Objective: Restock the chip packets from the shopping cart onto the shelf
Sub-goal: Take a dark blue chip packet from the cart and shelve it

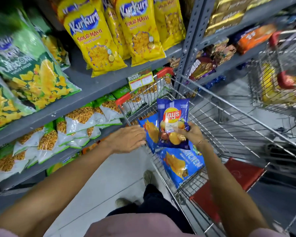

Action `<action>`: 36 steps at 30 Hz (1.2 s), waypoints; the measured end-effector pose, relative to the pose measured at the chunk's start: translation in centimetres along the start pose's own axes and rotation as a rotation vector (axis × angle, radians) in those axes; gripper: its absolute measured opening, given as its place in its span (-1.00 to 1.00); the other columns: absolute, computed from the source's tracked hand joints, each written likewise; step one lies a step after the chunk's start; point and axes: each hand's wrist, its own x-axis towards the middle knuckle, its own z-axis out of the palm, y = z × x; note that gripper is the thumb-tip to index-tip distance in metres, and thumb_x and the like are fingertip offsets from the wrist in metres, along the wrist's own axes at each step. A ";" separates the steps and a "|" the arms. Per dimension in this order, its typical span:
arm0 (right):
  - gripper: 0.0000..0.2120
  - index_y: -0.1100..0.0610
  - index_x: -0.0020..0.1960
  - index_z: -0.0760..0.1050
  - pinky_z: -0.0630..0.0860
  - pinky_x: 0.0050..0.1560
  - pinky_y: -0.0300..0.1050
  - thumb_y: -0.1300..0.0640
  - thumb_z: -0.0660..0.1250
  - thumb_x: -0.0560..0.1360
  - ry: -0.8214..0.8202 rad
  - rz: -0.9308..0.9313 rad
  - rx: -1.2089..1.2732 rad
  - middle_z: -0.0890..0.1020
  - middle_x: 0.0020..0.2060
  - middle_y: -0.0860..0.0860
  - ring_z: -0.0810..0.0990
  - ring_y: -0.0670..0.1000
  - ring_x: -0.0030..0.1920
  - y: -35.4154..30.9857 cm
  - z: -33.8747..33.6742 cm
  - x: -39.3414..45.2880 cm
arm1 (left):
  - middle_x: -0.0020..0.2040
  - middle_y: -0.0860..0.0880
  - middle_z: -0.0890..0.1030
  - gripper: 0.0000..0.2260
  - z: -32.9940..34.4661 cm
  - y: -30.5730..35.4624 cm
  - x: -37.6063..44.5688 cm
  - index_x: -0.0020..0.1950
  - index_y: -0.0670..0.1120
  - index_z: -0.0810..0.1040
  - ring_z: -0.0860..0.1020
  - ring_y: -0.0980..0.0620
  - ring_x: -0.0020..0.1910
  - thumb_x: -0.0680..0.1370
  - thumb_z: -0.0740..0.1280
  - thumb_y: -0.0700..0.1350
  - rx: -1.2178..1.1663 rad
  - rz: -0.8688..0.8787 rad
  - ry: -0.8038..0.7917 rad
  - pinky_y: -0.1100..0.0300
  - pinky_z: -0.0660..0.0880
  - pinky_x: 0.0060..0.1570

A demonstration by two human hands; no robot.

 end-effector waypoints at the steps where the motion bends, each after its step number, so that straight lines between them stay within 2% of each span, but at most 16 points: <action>1: -0.84 0.24 -0.10 0.55 0.59 -0.10 -0.25 0.41 0.44 0.38 0.019 -0.056 0.033 0.68 -0.25 -0.04 0.62 -0.24 -0.28 -2.2 0.0 -0.5 | 0.09 -0.14 0.68 -0.44 -1.3 -0.5 -0.1 0.12 -0.19 0.60 0.62 -0.07 0.14 0.63 -0.11 0.09 0.002 -0.062 0.047 0.00 0.47 0.29; 2: -0.78 0.31 0.04 0.54 0.60 -0.06 -0.24 0.40 0.42 0.40 0.028 -0.119 0.059 0.68 -0.13 0.05 0.64 -0.18 -0.19 -4.5 0.0 -1.0 | 0.11 -0.16 0.67 -0.43 -2.9 -1.1 -0.2 0.14 -0.20 0.60 0.61 -0.08 0.16 0.63 -0.12 0.09 -0.005 -0.122 0.089 0.02 0.45 0.30; 4: -0.65 0.33 0.20 0.50 0.63 -0.05 -0.23 0.33 0.42 0.43 0.023 -0.264 0.107 0.65 0.04 0.14 0.65 -0.04 -0.07 -9.4 0.6 -2.8 | 0.09 -0.18 0.67 -0.52 -6.9 -2.2 -0.7 0.13 -0.22 0.59 0.60 -0.09 0.15 0.63 -0.03 0.03 0.003 -0.205 0.227 0.07 0.40 0.30; 6: -0.65 0.29 0.18 0.53 0.63 0.05 -0.06 0.28 0.44 0.42 0.016 -0.423 0.153 0.65 0.07 0.21 0.64 0.08 0.01 -14.5 1.8 -4.8 | 0.05 -0.21 0.66 -0.65 -11.5 -3.4 -1.7 0.11 -0.24 0.58 0.51 -0.09 0.15 0.59 0.10 -0.07 0.017 -0.279 0.429 0.09 0.34 0.27; 8: -0.68 0.22 0.12 0.56 0.59 0.10 0.06 0.26 0.47 0.39 -0.007 -0.561 0.208 0.66 0.05 0.18 0.63 0.12 0.04 -19.2 3.6 -7.2 | 0.04 -0.22 0.66 -0.62 -16.2 -4.2 -3.5 0.11 -0.27 0.58 0.46 -0.07 0.12 0.62 0.07 -0.05 0.058 -0.335 0.629 0.11 0.32 0.25; 10: -0.70 0.13 0.08 0.58 0.60 0.00 -0.06 0.23 0.49 0.36 -0.027 -0.701 0.242 0.71 -0.02 0.04 0.66 0.04 0.00 -23.6 5.7 -9.8 | 0.07 -0.23 0.64 -0.55 -20.6 -4.5 -6.0 0.13 -0.26 0.56 0.49 -0.12 0.13 0.65 -0.01 -0.01 0.123 -0.399 0.757 0.11 0.33 0.26; 12: -0.72 0.05 0.04 0.60 0.60 -0.07 -0.22 0.19 0.50 0.35 -0.102 -0.821 0.278 0.74 -0.07 -0.07 0.69 -0.07 -0.04 -27.8 8.1 -12.5 | 0.11 -0.23 0.62 -0.56 -24.4 -4.9 -8.8 0.16 -0.26 0.54 0.47 -0.13 0.16 0.64 -0.02 -0.02 0.177 -0.458 0.863 0.05 0.34 0.30; 14: -0.67 0.09 0.08 0.60 0.61 -0.07 -0.23 0.15 0.51 0.33 -0.166 -0.905 0.302 0.74 -0.05 -0.05 0.70 -0.04 -0.02 -31.7 11.0 -15.3 | 0.13 -0.24 0.61 -0.62 -27.8 -5.4 -11.8 0.17 -0.27 0.53 0.44 -0.12 0.18 0.62 0.02 -0.09 0.241 -0.507 0.961 -0.02 0.33 0.32; 16: -0.71 0.16 0.06 0.58 0.61 -0.11 -0.25 0.22 0.50 0.36 -0.221 -0.980 0.304 0.75 -0.11 -0.07 0.71 -0.07 -0.09 -35.1 14.1 -17.4 | 0.13 -0.25 0.60 -0.66 -30.6 -5.8 -14.9 0.17 -0.28 0.52 0.45 -0.14 0.17 0.59 0.06 -0.12 0.313 -0.543 1.026 -0.03 0.31 0.35; 18: -0.78 0.14 0.01 0.59 0.61 -0.14 -0.25 0.29 0.47 0.38 -0.282 -1.035 0.289 0.75 -0.19 -0.10 0.70 -0.11 -0.16 -38.0 17.4 -19.0 | 0.16 -0.24 0.60 -0.65 -32.7 -6.2 -18.2 0.18 -0.29 0.52 0.49 -0.18 0.18 0.60 0.07 -0.11 0.382 -0.592 1.066 -0.04 0.31 0.37; 21: -0.77 0.16 0.02 0.60 0.63 -0.13 -0.19 0.32 0.46 0.38 -0.383 -1.075 0.298 0.75 -0.18 -0.05 0.69 -0.07 -0.16 -41.2 22.6 -20.8 | 0.25 -0.23 0.56 -0.62 -34.8 -7.2 -23.6 0.23 -0.28 0.50 0.51 -0.21 0.24 0.60 0.07 -0.08 0.432 -0.723 1.079 -0.14 0.36 0.34; 25: -0.76 0.10 -0.01 0.61 0.60 -0.22 -0.30 0.30 0.48 0.36 -0.496 -1.119 0.303 0.75 -0.22 -0.12 0.70 -0.15 -0.22 -44.2 29.5 -22.8 | 0.28 -0.19 0.55 -0.56 -35.5 -8.7 -31.3 0.26 -0.24 0.48 0.49 -0.16 0.27 0.60 0.02 0.01 0.479 -0.915 1.090 -0.10 0.36 0.33; 30: -0.83 0.02 -0.12 0.66 0.60 -0.24 -0.29 0.22 0.52 0.32 -0.636 -1.162 0.273 0.75 -0.23 -0.12 0.71 -0.14 -0.23 -46.7 37.4 -25.3 | 0.24 -0.21 0.58 -0.40 -34.7 -10.1 -40.1 0.27 -0.24 0.49 0.53 -0.20 0.23 0.61 -0.12 0.16 0.546 -1.144 0.981 -0.03 0.31 0.32; 33: -0.77 0.06 -0.06 0.65 0.60 -0.19 -0.22 0.15 0.55 0.29 -0.669 -1.137 0.260 0.75 -0.20 -0.08 0.72 -0.08 -0.18 -47.7 41.4 -26.1 | 0.28 -0.17 0.55 -0.38 -34.2 -10.7 -44.5 0.33 -0.17 0.44 0.49 -0.16 0.28 0.57 -0.10 0.22 0.473 -1.258 0.973 -0.04 0.31 0.33; 36: -0.72 0.10 0.02 0.62 0.60 -0.21 -0.26 0.15 0.54 0.33 -0.698 -1.106 0.220 0.75 -0.16 -0.06 0.71 -0.10 -0.16 -48.2 44.7 -26.3 | 0.36 -0.15 0.49 -0.32 -33.7 -11.3 -47.1 0.36 -0.15 0.41 0.41 -0.11 0.37 0.55 -0.15 0.29 0.474 -1.268 0.915 -0.02 0.21 0.41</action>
